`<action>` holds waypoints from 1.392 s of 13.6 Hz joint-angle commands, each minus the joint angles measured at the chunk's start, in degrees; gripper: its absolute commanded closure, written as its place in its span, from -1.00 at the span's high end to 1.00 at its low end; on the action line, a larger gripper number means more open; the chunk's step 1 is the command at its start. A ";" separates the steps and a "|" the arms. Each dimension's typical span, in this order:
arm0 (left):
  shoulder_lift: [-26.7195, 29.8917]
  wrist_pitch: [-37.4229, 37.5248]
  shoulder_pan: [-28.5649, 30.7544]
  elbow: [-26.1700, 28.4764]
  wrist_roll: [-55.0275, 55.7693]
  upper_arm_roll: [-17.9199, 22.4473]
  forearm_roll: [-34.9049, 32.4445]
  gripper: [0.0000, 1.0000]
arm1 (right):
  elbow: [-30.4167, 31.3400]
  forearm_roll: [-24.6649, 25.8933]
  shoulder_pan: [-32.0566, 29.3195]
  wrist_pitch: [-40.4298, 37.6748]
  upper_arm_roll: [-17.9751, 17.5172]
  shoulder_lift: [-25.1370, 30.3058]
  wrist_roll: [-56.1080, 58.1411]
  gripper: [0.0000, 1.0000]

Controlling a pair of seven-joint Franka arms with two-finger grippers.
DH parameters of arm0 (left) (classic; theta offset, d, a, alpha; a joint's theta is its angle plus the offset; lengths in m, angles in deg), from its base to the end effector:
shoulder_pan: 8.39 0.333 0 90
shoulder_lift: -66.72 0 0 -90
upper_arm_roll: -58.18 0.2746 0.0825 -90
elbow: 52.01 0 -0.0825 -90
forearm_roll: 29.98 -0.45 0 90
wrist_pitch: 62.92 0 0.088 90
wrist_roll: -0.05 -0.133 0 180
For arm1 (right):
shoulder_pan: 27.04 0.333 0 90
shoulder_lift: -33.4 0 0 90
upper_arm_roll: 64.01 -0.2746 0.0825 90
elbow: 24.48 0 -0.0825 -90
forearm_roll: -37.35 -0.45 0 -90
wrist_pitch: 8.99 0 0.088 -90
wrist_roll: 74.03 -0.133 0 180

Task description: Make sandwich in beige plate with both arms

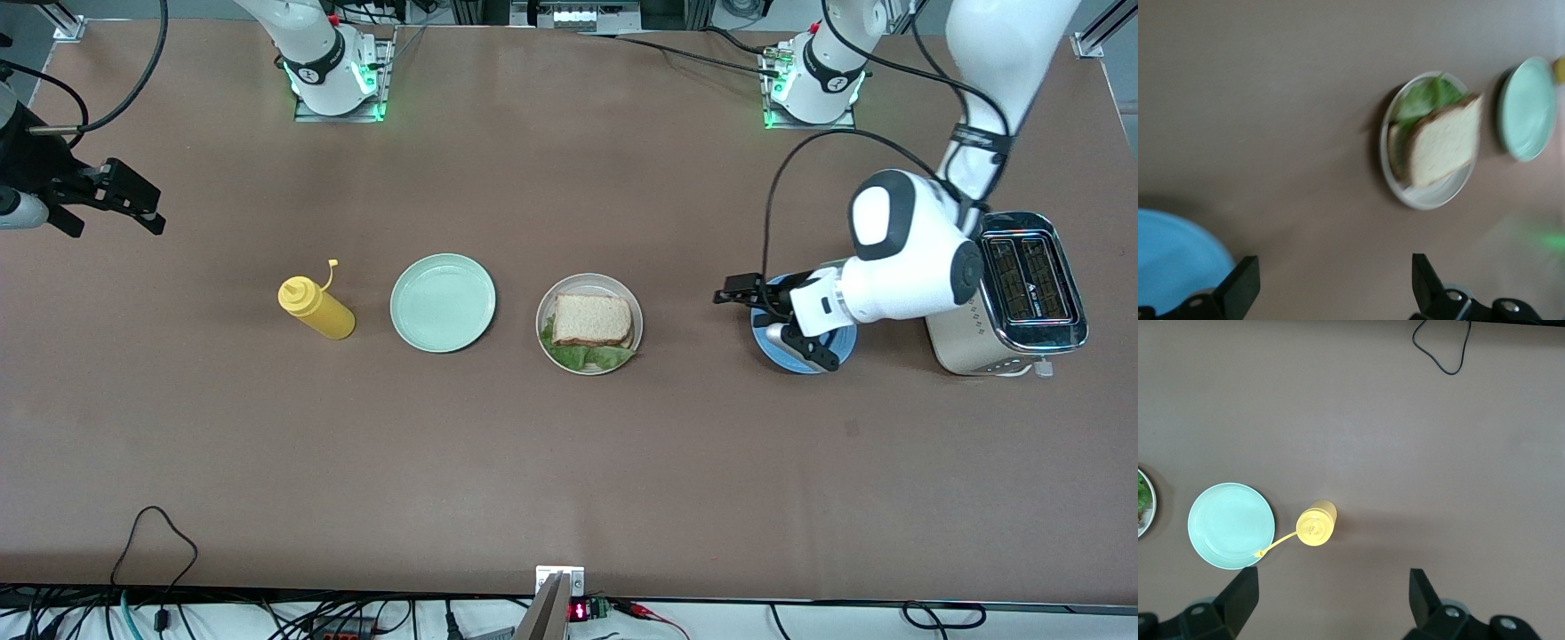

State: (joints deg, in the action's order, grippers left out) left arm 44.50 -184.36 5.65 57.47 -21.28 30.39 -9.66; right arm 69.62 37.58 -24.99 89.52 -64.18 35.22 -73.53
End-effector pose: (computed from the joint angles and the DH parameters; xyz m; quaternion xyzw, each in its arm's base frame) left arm 0.6192 -0.1786 0.2073 0.9524 -0.1848 -0.0576 0.2356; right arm 0.6281 0.0239 0.5520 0.9982 0.0239 0.0544 0.0012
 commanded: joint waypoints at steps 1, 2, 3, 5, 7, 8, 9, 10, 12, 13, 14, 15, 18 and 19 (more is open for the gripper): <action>0.25 6.80 1.95 -2.43 0.06 0.20 -13.59 1.00 | -1.47 0.47 0.32 -0.95 0.25 -0.67 -0.23 1.00; 0.34 9.78 2.49 -3.48 0.24 0.20 -16.95 1.00 | -1.47 0.56 0.41 -0.95 0.25 -0.67 -0.24 1.00; 0.34 14.60 2.66 -5.32 0.24 0.28 -19.76 1.00 | -1.47 0.47 0.50 -1.04 0.25 -0.67 -0.32 1.00; 0.25 25.23 2.67 -10.93 1.82 0.46 -27.14 1.00 | -1.38 0.56 0.58 -1.04 0.25 -0.58 -0.41 1.00; 0.25 37.09 1.97 -16.91 4.97 0.29 -30.24 1.00 | -1.29 0.56 0.59 -1.13 0.25 -0.50 -0.32 1.00; 0.25 41.50 1.88 -19.37 6.21 -0.15 -30.34 1.00 | -1.29 0.56 0.59 -1.13 0.25 -0.50 -0.41 1.00; 0.34 44.85 1.70 -21.31 7.09 -0.50 -30.16 1.00 | -1.21 0.56 0.59 -1.13 0.25 -0.50 -0.41 1.00; 0.34 47.49 1.09 -23.77 8.40 -0.24 -29.64 1.00 | -1.21 0.56 0.59 -1.13 0.25 -0.50 -0.41 1.00; 3.57 48.14 -1.27 -25.11 9.29 1.59 -28.85 1.00 | -1.29 0.56 0.50 -1.13 0.25 -0.50 -0.24 1.00; 6.64 47.27 -3.12 -24.94 9.21 4.91 -28.50 1.00 | -1.29 0.56 0.41 -1.13 0.25 -0.50 -0.15 1.00; 9.71 45.43 -6.18 -24.68 9.38 9.47 -27.19 1.00 | -1.21 0.47 0.41 -1.13 0.25 -0.41 -0.15 1.00; 12.62 42.54 -7.95 -24.32 9.82 14.65 -24.74 1.00 | -1.21 0.47 0.41 -1.13 0.25 -0.41 -0.32 1.00; 22.28 35.33 -13.66 -17.41 10.43 25.83 -19.88 1.00 | -1.21 0.47 0.41 -1.13 0.34 -0.32 -0.41 1.00; 24.23 33.30 -14.64 -15.38 11.65 27.25 -19.88 1.00 | -1.21 0.47 0.32 -1.13 0.34 -0.23 -0.41 1.00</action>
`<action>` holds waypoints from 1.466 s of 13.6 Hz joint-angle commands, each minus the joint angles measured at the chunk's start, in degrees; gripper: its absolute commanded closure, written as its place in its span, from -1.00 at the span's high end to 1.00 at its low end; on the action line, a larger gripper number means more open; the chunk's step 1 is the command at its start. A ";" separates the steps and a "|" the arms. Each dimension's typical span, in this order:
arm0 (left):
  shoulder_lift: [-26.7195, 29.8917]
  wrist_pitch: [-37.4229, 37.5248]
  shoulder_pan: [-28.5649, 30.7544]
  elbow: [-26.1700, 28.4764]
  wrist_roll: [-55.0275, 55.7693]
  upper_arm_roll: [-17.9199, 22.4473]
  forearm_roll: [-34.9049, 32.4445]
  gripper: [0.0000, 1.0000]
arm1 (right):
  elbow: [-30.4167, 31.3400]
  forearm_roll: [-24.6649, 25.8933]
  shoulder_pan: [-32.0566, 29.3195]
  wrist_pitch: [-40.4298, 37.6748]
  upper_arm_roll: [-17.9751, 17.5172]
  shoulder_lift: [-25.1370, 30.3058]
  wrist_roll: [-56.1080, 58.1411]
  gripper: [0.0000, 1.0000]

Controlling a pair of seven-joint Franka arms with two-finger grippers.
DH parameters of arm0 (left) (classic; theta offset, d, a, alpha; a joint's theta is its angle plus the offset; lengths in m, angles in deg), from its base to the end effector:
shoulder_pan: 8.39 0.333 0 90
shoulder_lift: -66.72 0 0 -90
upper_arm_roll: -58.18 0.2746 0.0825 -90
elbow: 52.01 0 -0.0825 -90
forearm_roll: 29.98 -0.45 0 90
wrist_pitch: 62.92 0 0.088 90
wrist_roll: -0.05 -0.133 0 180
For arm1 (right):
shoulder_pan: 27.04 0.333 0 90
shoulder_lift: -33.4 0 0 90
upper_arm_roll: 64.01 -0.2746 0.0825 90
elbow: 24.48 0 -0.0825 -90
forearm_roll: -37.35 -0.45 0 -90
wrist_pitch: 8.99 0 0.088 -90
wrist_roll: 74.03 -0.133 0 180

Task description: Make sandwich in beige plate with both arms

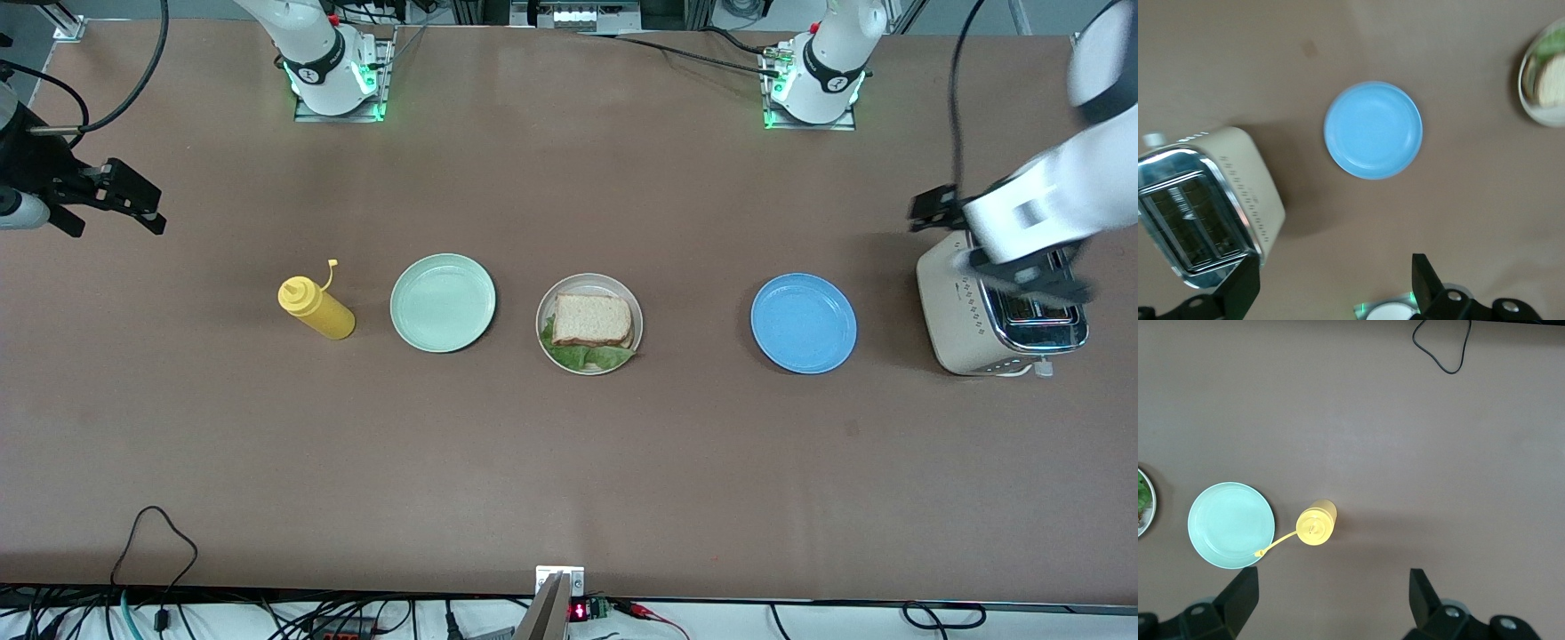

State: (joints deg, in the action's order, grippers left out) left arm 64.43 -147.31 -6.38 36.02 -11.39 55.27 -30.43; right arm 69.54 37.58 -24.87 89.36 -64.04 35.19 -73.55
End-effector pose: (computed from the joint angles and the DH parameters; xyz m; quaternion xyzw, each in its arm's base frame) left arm 0.6176 -0.0081 0.5427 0.9929 -0.1072 -0.0517 0.0019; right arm 0.6280 0.0237 0.5521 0.9983 0.0235 0.0534 0.0012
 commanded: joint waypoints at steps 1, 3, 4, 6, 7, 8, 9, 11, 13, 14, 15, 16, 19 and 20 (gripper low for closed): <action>4.84 -4.02 -2.79 6.62 6.74 3.16 0.71 1.00 | -1.04 0.47 0.21 -0.97 0.29 -0.20 -0.31 1.00; 5.02 -3.94 -2.88 6.89 7.84 3.17 0.36 1.00 | -1.04 0.47 0.12 -0.97 0.38 -0.11 -0.31 1.00; 5.10 -3.76 -2.88 7.33 7.67 3.17 0.36 1.00 | -1.04 0.47 0.21 -0.97 0.38 -0.11 -0.31 1.00; 5.89 -2.80 -2.79 8.21 7.05 3.17 0.36 1.00 | -1.13 0.47 0.12 -0.97 0.38 -0.11 -0.13 1.00; 5.90 -1.92 -2.88 8.21 7.05 3.17 0.36 1.00 | -1.13 0.47 0.12 -0.97 0.38 -0.11 -0.13 1.00; 5.98 -1.65 -2.88 8.21 7.05 3.08 0.36 1.00 | -1.13 0.47 0.12 -0.97 0.38 -0.03 -0.13 1.00; 5.98 -1.56 -2.97 8.21 6.96 3.08 0.36 1.00 | -1.13 0.47 0.03 -0.97 0.38 -0.11 0.13 1.00; 6.07 -1.04 -3.06 8.21 6.87 3.08 0.36 1.00 | -1.22 0.38 0.03 -0.97 0.55 -0.11 0.31 1.00; 6.34 -0.16 -3.06 8.21 6.87 3.08 0.36 1.00 | -1.22 0.47 -0.06 -0.97 0.64 -0.11 0.48 1.00; 6.34 -0.16 -3.06 8.21 6.87 3.08 0.36 1.00 | -1.22 0.47 -0.06 -0.97 0.73 -0.11 0.48 1.00; 6.34 -0.16 -3.06 8.21 6.87 3.08 0.36 1.00 | -1.22 0.38 -0.14 -0.97 0.73 -0.11 0.48 1.00; 6.34 -0.16 -3.06 8.21 6.87 3.08 0.36 1.00 | -1.22 0.38 -0.14 -0.97 0.73 -0.11 0.48 1.00; 6.34 -0.24 -3.06 8.12 6.87 3.08 0.36 1.00 | -1.22 0.29 -0.23 -0.97 0.73 -0.11 0.13 1.00; 6.34 -0.25 -3.14 8.04 6.87 3.08 0.36 1.00 | -1.30 0.12 -0.23 -0.97 0.82 -0.20 0.04 1.00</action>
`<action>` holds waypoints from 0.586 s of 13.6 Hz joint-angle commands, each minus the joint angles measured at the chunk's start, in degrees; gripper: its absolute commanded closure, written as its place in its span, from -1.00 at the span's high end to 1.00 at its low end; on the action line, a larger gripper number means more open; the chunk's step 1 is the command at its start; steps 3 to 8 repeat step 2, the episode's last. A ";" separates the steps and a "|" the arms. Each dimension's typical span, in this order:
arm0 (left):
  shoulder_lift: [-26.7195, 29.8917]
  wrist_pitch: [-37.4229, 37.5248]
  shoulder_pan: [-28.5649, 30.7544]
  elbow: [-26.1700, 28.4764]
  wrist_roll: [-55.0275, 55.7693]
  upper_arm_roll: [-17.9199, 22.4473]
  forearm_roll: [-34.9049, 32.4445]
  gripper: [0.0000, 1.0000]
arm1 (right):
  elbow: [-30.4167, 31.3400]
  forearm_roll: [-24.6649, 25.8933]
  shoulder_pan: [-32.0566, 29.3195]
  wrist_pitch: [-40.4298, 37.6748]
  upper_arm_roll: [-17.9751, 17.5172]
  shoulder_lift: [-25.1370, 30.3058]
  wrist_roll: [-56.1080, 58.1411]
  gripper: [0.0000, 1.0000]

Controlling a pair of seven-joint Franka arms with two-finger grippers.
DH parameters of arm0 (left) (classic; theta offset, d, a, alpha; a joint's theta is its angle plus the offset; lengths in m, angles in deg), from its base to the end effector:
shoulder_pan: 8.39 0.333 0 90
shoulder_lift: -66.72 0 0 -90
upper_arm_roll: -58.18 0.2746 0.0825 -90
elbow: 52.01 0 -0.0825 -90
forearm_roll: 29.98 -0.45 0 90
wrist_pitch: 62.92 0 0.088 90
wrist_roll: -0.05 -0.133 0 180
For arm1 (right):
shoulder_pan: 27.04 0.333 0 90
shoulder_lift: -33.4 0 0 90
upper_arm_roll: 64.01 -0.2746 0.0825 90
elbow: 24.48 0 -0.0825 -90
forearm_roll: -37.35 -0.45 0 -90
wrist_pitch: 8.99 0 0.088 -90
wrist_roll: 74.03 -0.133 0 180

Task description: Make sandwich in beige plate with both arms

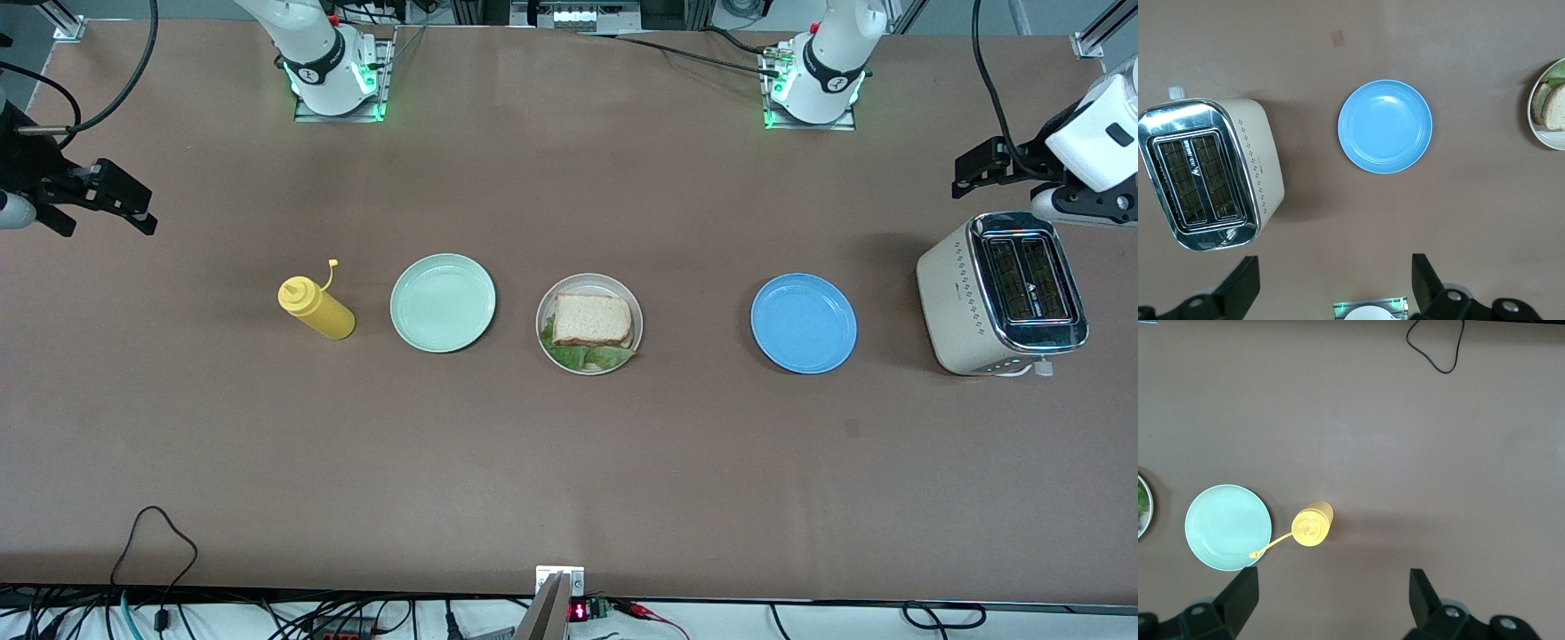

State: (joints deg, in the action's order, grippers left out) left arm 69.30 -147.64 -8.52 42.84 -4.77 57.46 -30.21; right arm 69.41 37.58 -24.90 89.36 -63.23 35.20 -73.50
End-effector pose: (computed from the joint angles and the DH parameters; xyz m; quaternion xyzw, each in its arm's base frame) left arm 0.5927 -0.0083 0.5322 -0.9966 0.0493 0.0659 0.0000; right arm 0.6284 0.0144 0.5535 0.9984 0.0166 0.0546 0.0014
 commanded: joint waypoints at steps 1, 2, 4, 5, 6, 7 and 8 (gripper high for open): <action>1.47 0.08 -1.01 1.30 0.26 0.89 0.14 1.00 | -1.17 0.12 -0.20 -0.97 0.01 -0.13 0.00 1.00; 1.47 -0.01 -1.01 1.30 0.26 0.89 0.14 1.00 | -1.17 0.12 -0.37 -0.97 0.10 -0.13 0.26 1.00; 1.47 -0.01 -1.01 1.30 0.26 0.89 0.14 1.00 | -1.17 0.12 -0.37 -0.97 0.10 -0.13 0.26 1.00; 1.47 -0.01 -1.01 1.30 0.26 0.89 0.14 1.00 | -1.17 0.12 -0.37 -0.97 0.10 -0.13 0.26 1.00; 1.47 -0.01 -1.01 1.30 0.26 0.89 0.14 1.00 | -1.17 0.12 -0.37 -0.97 0.10 -0.13 0.26 1.00; 1.47 -0.01 -1.01 1.30 0.26 0.89 0.14 1.00 | -1.17 0.12 -0.37 -0.97 0.10 -0.13 0.26 1.00; 1.47 -0.01 -1.01 1.30 0.26 0.89 0.14 1.00 | -1.17 0.12 -0.37 -0.97 0.10 -0.13 0.26 1.00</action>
